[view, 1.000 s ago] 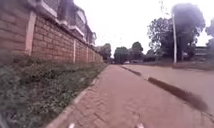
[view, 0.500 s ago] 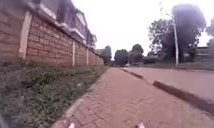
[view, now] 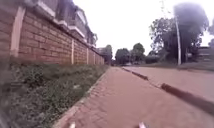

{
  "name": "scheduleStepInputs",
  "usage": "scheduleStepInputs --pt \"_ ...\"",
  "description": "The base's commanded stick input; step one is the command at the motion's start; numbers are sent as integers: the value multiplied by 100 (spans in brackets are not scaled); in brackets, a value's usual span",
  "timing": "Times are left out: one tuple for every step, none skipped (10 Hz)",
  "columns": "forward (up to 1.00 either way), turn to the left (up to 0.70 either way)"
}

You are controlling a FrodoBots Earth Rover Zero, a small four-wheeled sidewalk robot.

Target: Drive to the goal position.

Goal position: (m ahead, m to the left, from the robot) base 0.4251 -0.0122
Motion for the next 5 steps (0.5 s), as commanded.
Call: scheduleStepInputs --pt "70 0" --pt "59 0" --pt "24 0" --pt "0 0" --pt "0 0"
